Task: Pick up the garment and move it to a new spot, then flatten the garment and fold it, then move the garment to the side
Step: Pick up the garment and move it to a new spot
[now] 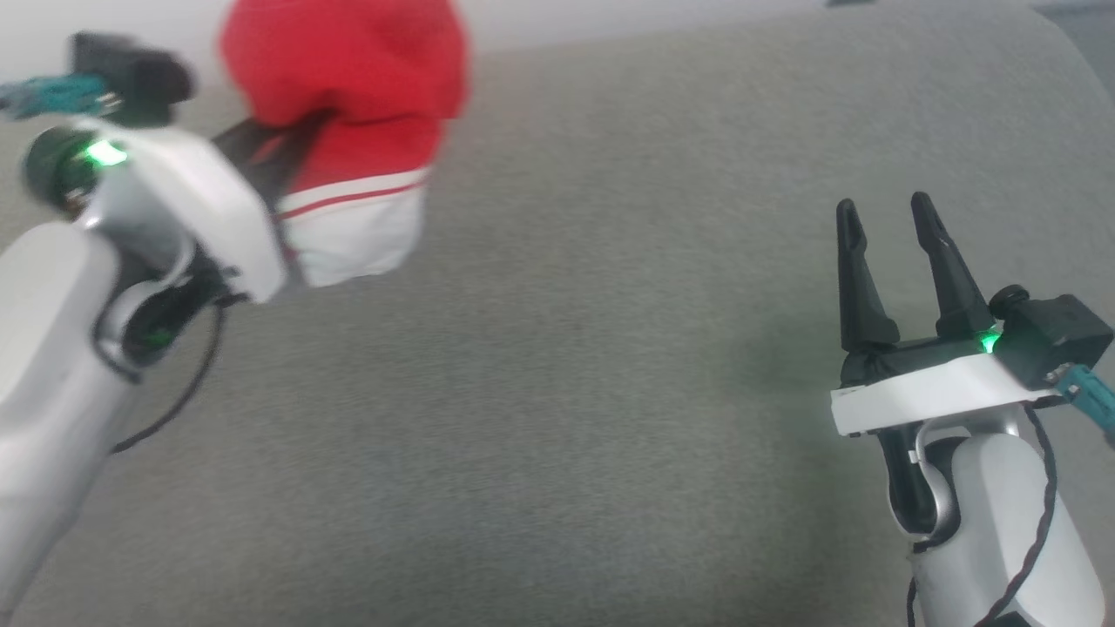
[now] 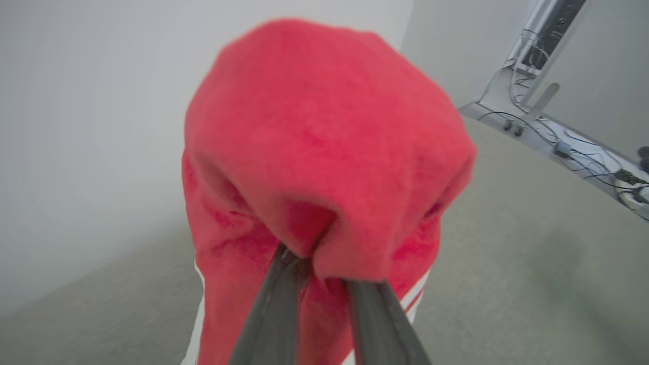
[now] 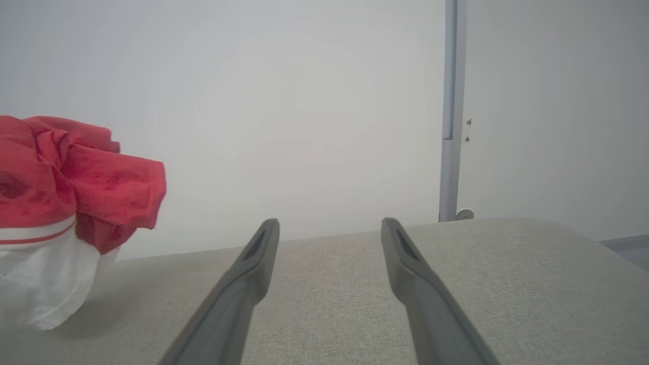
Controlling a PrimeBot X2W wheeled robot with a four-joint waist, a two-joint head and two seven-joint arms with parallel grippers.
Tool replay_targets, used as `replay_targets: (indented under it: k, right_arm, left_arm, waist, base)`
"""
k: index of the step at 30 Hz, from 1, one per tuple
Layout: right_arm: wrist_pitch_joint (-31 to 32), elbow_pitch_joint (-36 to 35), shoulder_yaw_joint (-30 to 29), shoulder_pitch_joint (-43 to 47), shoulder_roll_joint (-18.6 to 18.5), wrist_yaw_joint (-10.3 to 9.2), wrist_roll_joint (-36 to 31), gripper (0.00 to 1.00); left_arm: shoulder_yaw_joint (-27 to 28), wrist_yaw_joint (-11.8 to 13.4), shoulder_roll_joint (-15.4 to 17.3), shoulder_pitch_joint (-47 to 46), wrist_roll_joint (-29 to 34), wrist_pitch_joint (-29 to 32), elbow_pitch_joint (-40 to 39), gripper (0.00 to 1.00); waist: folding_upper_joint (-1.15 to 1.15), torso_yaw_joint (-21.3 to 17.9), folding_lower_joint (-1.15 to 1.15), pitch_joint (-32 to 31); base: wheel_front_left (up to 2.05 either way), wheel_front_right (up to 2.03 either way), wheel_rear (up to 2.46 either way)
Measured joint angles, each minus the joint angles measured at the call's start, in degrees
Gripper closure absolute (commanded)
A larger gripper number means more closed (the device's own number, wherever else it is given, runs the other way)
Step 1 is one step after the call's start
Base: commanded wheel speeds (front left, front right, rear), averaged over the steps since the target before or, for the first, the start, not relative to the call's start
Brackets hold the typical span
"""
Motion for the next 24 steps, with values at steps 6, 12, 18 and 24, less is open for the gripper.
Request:
replay_targets:
  k: [6,12,18,24]
  right_arm:
    - [0.0,-0.6,-0.1,-0.4,0.0,-0.01,4.7,0.00]
    - [0.0,-0.5,0.1,-0.4,0.0,-0.01,8.4,0.00]
    - [0.0,-0.6,0.2,-0.4,0.0,-0.01,10.9,0.00]
    - [0.0,-0.8,0.6,-0.4,0.0,-0.01,13.4,0.00]
  left_arm:
    - [-3.9,0.0,-5.6,-5.0,-4.7,6.4,-7.2,1.00]
    - [-6.2,0.0,-11.0,-6.2,-8.5,9.3,-4.4,1.00]
    - [-8.7,0.0,-10.6,-6.4,-7.5,10.3,4.4,1.00]
    - [-14.7,0.0,-7.6,-9.3,-2.7,12.2,12.9,1.00]
  waist:
    - [0.00,-6.7,0.00,3.6]
    - [0.00,-13.2,0.00,6.1]
    - [0.00,-18.3,0.00,7.7]
    - [0.00,-22.7,0.00,10.0]
  base:
    - [0.00,0.00,0.00]
    - [0.00,0.00,0.00]
    - [0.00,0.00,0.00]
    - [0.00,0.00,0.00]
